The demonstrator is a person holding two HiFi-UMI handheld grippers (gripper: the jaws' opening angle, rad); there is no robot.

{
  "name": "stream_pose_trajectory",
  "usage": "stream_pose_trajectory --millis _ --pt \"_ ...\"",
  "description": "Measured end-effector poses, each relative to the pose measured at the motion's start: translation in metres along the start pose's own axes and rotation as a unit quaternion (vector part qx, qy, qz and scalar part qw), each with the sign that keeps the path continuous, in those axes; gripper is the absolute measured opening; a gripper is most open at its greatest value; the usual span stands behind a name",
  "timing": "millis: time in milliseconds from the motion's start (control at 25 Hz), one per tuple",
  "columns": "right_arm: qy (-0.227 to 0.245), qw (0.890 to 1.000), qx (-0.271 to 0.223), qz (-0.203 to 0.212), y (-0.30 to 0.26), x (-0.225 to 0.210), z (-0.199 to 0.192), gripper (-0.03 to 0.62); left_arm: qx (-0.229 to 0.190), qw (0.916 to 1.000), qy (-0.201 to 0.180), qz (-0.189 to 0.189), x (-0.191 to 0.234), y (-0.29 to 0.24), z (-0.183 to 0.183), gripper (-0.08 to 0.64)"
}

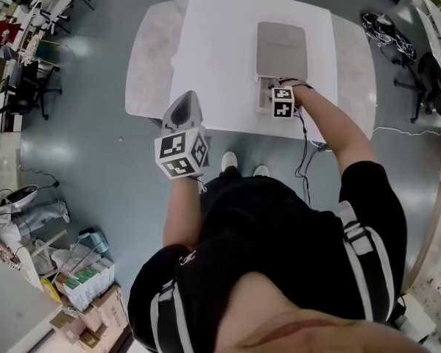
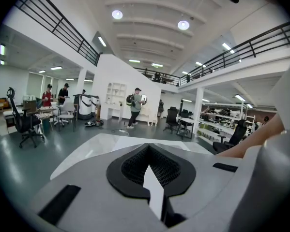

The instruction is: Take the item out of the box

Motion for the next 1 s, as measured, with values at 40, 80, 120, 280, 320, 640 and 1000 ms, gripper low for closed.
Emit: stream_pose_trajectory --millis 40,80,120,280,320,640,1000 --pt "-0.008 1.000 0.001 -0.002 -0.002 -0.001 0.000 0.146 0.000 1.0000 0.000 0.000 0.001 0.000 0.000 0.012" --pt "-0.013 1.000 0.002 -0.005 -0.004 -0.003 -0.001 0.146 0.001 1.0000 0.001 0.000 0.001 0.000 0.000 0.011" --pt "-0.016 1.000 0.003 -0.009 -0.006 -0.004 -0.001 0.146 0.002 1.0000 0.001 -0.001 0.002 -0.001 -0.001 0.011" --pt "-0.022 1.000 0.009 -0.019 -0.008 -0.004 0.002 0.134 0.000 1.0000 0.000 -0.009 0.006 0.001 0.000 0.011" --pt "-0.026 0.999 0.008 -0.018 -0.005 -0.004 0.004 0.132 -0.001 0.9999 0.000 -0.012 0.007 0.001 0.000 0.012" --pt "-0.082 0.996 -0.026 -0.033 0.037 -0.013 0.006 0.129 -0.005 0.9985 -0.007 -0.054 -0.007 -0.021 0.004 0.012" --pt "-0.216 0.968 -0.086 -0.092 0.100 -0.034 0.008 0.127 -0.014 0.9938 -0.030 -0.106 -0.028 -0.040 0.016 0.011"
Point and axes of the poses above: the fingertips, and each gripper's own axes: y backward along the fingers, x to its left, z out of its top, the point moved 8 cm from there along y, backward along the fingers, and after that the axes turned 15 degrees about -z, right-handed, at the moved point
